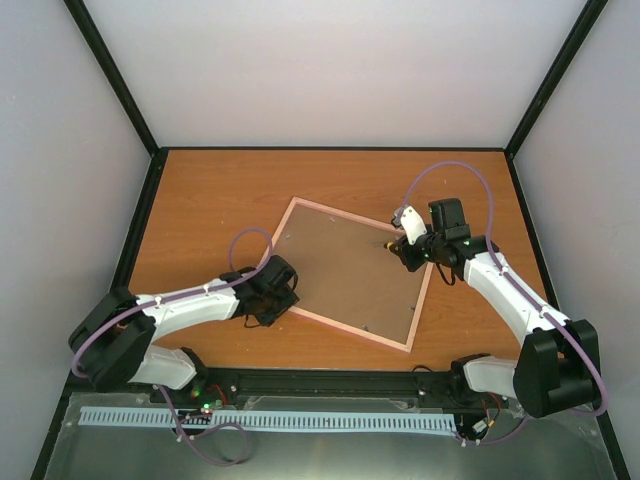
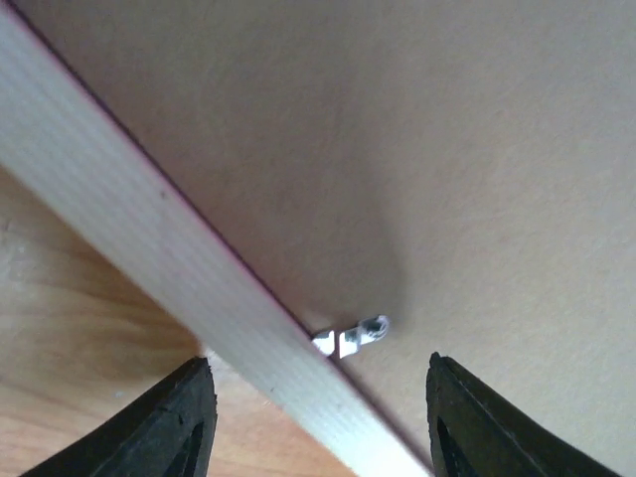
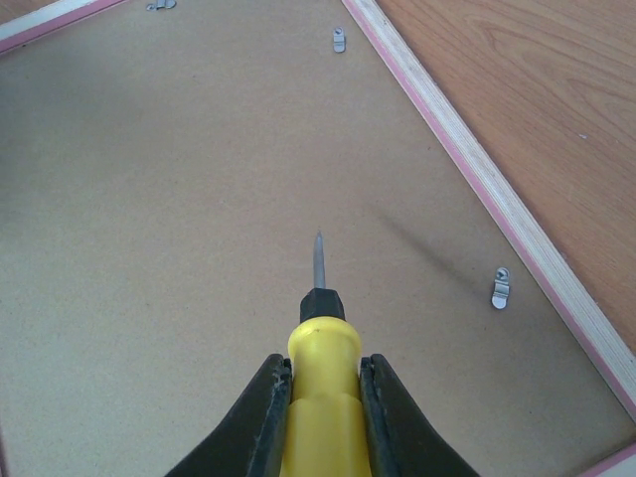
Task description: Take the photo out of the frame
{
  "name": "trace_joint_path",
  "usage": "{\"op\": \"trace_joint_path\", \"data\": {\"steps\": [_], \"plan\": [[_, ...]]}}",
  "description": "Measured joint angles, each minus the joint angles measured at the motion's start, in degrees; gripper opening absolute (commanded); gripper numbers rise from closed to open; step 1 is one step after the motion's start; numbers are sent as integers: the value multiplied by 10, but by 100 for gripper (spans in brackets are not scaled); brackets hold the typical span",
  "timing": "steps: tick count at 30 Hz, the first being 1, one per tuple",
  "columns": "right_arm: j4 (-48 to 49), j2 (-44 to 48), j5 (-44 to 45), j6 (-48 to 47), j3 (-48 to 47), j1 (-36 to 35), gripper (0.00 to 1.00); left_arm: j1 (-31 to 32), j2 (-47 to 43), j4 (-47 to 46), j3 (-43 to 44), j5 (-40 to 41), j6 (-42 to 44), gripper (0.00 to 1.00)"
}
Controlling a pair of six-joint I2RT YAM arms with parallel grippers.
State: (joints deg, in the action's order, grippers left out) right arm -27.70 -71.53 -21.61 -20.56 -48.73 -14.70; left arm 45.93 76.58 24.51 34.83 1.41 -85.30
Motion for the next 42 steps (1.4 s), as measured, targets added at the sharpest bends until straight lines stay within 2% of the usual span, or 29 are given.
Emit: {"op": "trace_joint_path", "data": {"steps": [5, 9, 18, 24, 28, 33, 38, 42], "plan": [[0, 0, 1, 0, 0, 0, 3, -3, 11, 2, 14, 39, 0, 55], [0, 0, 1, 0, 0, 0, 3, -36, 28, 13, 24, 52, 36, 54], [-4, 3, 4, -2, 0, 0, 3, -174, 99, -17, 69, 65, 204, 54], [-4, 7, 6, -2, 0, 1, 3, -214, 223, -41, 196, 97, 343, 55], [-5, 8, 6, -2, 0, 2, 3, -217, 259, -61, 260, 87, 374, 55], [-5, 13, 6, -2, 0, 2, 3, -197, 229, -54, 241, 78, 354, 60], [-6, 14, 6, -5, -1, 2, 3, -123, 175, -33, 193, 56, 297, 60], [-6, 14, 6, -9, -1, 2, 3, -74, 172, -21, 189, 43, 257, 59]]}}
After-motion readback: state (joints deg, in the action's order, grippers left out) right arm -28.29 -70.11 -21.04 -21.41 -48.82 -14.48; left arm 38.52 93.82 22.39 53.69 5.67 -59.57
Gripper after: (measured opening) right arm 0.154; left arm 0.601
